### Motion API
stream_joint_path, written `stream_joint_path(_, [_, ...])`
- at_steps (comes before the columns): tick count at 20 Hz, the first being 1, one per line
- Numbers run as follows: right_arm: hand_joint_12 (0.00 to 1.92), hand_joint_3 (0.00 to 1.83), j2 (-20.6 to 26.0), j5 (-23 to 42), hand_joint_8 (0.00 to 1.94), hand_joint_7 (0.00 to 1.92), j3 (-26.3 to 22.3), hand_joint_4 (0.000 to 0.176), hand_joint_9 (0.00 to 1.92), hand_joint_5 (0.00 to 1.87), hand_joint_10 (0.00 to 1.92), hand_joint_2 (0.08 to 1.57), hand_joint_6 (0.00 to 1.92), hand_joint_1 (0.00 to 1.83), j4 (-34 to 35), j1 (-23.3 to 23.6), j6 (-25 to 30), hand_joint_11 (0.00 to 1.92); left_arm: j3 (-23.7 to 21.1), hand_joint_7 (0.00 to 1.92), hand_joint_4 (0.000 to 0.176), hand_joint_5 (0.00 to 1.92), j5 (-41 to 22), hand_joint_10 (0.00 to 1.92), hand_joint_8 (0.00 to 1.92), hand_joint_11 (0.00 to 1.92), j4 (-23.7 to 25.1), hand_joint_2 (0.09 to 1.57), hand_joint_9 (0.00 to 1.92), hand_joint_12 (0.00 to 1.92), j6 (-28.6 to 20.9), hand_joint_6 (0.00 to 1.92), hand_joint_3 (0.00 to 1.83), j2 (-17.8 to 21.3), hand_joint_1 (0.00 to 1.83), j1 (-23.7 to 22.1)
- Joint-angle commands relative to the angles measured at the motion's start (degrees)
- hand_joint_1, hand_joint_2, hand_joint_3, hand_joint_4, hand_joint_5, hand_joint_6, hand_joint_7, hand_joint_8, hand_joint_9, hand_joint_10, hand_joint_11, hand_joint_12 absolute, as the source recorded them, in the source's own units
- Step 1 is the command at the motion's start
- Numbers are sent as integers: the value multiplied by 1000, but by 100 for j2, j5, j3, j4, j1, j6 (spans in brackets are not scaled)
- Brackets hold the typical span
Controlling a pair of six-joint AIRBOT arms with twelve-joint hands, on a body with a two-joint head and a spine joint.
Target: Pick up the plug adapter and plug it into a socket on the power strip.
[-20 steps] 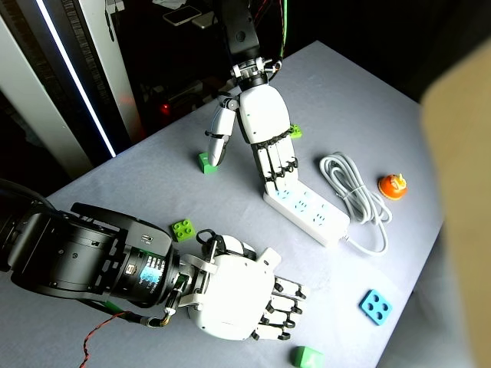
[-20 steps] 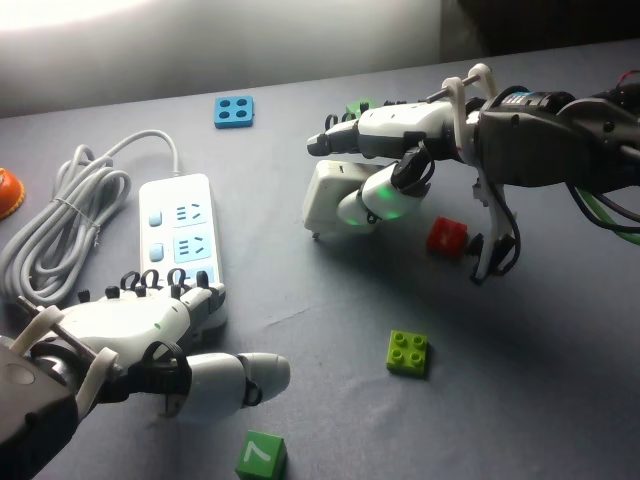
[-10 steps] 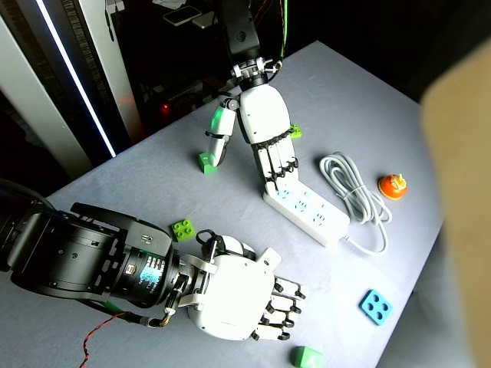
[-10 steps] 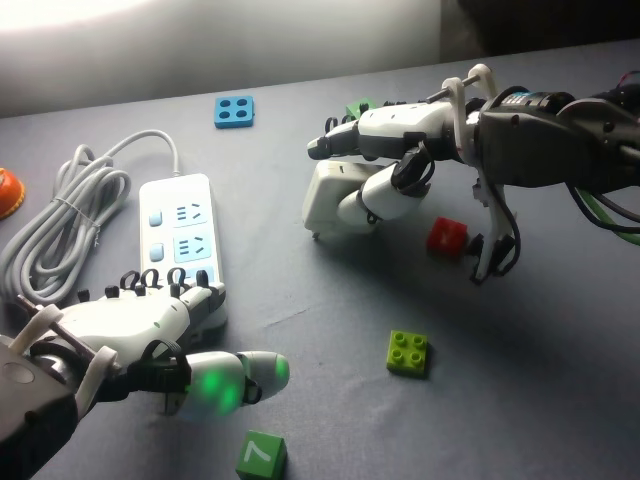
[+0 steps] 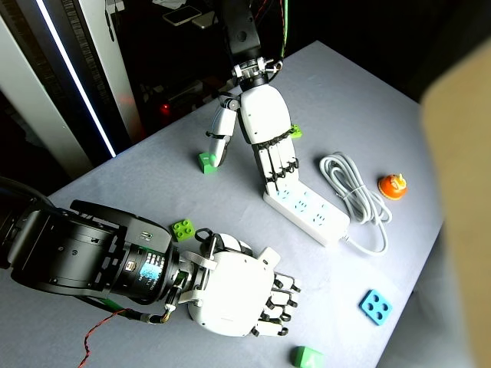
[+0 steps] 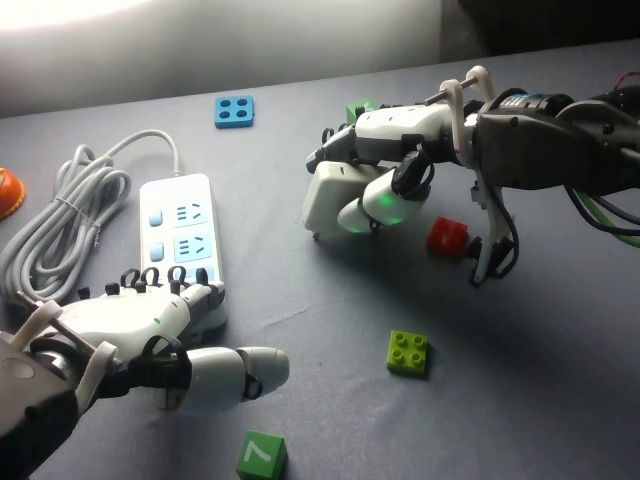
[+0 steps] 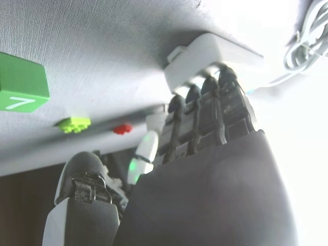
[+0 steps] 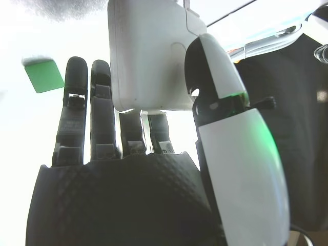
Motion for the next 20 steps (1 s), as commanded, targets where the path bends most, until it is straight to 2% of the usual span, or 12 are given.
stream_joint_path(1, [890, 0, 46, 548, 6, 282, -9, 0, 273, 329, 10, 1211, 15, 927, 51, 32, 12, 0, 44, 22, 0, 20, -111, 2, 5, 10, 192, 1153, 10, 6, -34, 4, 1, -32, 0, -38])
stream_joint_path(2, [1005, 0, 49, 548, 45, 653, -9, 0, 611, 686, 64, 1218, 1017, 1067, 51, 32, 10, 254, 46, 20, 0, 10, -109, 2, 3, 9, 192, 1147, 11, 5, -34, 0, 0, -33, 0, -38])
stream_joint_path(3, [1005, 0, 51, 548, 45, 653, -9, 0, 611, 686, 64, 1218, 1017, 1067, 51, 32, 5, 254, 49, 20, 0, 10, -109, 2, 3, 9, 192, 1147, 11, 5, -34, 0, 0, -33, 0, -34])
stream_joint_path(4, [1204, 0, 53, 548, 871, 934, -9, 0, 1016, 728, 269, 1188, 1177, 1194, 51, 33, 2, 562, 51, 30, 0, 20, -104, 9, 7, 27, 192, 1147, 28, 14, -34, 5, 0, -33, 0, -28])
stream_joint_path(5, [1276, 0, 53, 548, 1136, 965, -9, 0, 1063, 705, 458, 1194, 1265, 1216, 51, 37, -10, 635, 53, 33, 0, 23, -102, 10, 7, 32, 192, 1147, 33, 16, -34, 6, 0, -33, 0, -22])
stream_joint_path(6, [1386, 0, 53, 548, 1155, 989, -9, 0, 974, 746, 758, 1179, 1162, 1238, 50, 45, -13, 608, 53, 51, 0, 50, -102, 13, 12, 47, 192, 1152, 48, 25, -34, 14, 1, -33, 0, -20])
stream_joint_path(8, [1427, 1, 55, 548, 1172, 978, -9, 0, 902, 756, 899, 1178, 1161, 1230, 50, 62, -14, 580, 52, 61, 0, 54, -102, 14, 12, 57, 192, 1152, 61, 32, -34, 11, 1, -33, 0, -19])
stream_joint_path(14, [1430, 2, 79, 556, 1173, 977, -25, 0, 896, 756, 913, 1178, 1161, 1230, 49, 56, -45, 578, 49, 63, 0, 56, -103, 11, 9, 56, 192, 1152, 63, 36, -34, 8, 1, -33, 0, -11])
stream_joint_path(15, [1422, 0, 102, 576, 1174, 977, -50, 0, 871, 795, 921, 1168, 1107, 1229, 16, 67, -57, 545, 50, 49, 0, 46, -103, 6, 2, 38, 192, 1154, 52, 29, -34, 3, 1, -33, 0, -12])
stream_joint_path(20, [1422, 0, 200, 600, 1149, 991, -140, 0, 862, 803, 943, 1162, 1098, 1232, -280, 268, -164, 533, 48, 21, 0, 12, -103, 0, 0, 11, 192, 1155, 27, 22, -34, 0, 1, -35, 0, 4])
